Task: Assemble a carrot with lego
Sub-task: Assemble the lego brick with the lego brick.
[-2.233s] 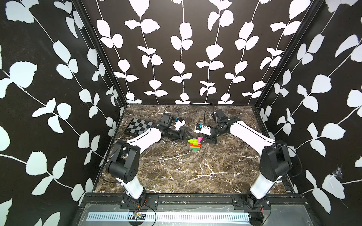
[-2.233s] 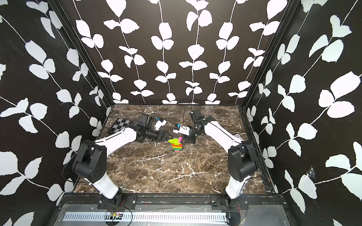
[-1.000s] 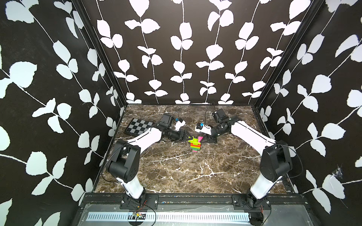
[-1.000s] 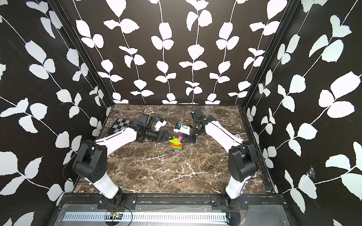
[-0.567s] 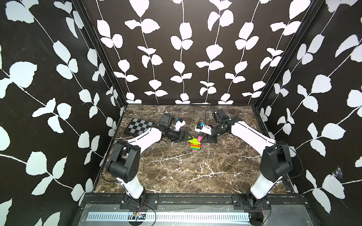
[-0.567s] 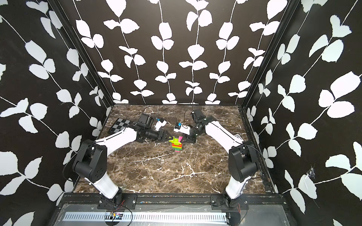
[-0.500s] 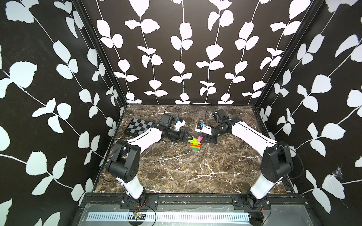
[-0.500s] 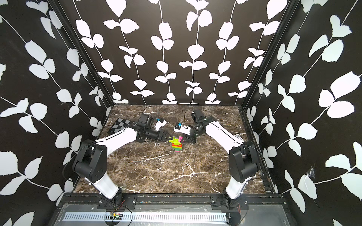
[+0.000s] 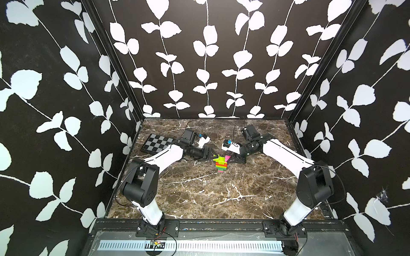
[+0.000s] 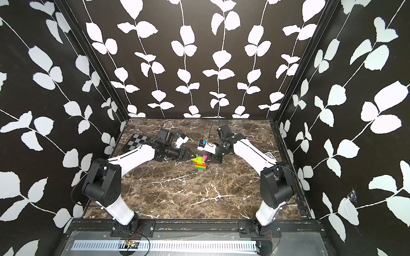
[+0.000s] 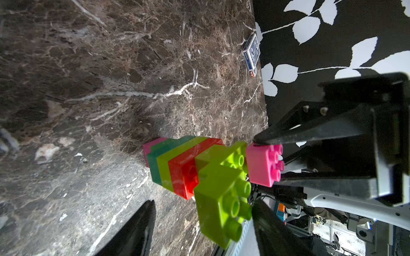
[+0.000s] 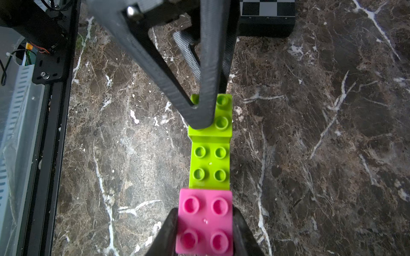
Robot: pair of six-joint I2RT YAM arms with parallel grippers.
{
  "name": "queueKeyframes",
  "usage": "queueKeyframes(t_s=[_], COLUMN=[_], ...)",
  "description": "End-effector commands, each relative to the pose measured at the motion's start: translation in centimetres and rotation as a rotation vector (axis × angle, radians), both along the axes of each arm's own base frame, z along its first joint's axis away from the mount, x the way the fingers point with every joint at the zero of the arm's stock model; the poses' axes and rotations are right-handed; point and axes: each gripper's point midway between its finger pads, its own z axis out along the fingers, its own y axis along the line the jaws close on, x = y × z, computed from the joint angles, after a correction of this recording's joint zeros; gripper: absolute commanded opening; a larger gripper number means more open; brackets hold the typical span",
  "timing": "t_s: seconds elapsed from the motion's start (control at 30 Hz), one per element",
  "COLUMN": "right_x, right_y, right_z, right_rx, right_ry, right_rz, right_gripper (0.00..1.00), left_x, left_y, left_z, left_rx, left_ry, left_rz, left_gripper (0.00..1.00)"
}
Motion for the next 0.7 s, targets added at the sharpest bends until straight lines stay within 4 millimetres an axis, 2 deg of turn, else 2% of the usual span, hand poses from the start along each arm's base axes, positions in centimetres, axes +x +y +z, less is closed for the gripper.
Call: queueKeyframes(t_s=[0.0,0.03,0.67], right_x=[-0.2,-0.7,-1.0], right_y=[-0.4,-0.7,-1.2], right_z=[0.4,-0.6,-1.9], right_rx=[0.005,-0.011,-0.036], right_ry=[-0.011,0.015,0.029], right_rz=[-0.022,-0.026,-0.054], right_gripper=[0.09,0.09,0.09], left_x=[0.1,0.0,0.0], left_y=[0.0,0.0,0.1], left_z=[0.7,0.7,0.0], left_rx=[-0.006,-0.007,0.003], left_ry=[-0.017,-0.016,-0.006], left_rz=[-0.012,-0.013,-0.011], left_gripper=[0.71,0.71,0.71])
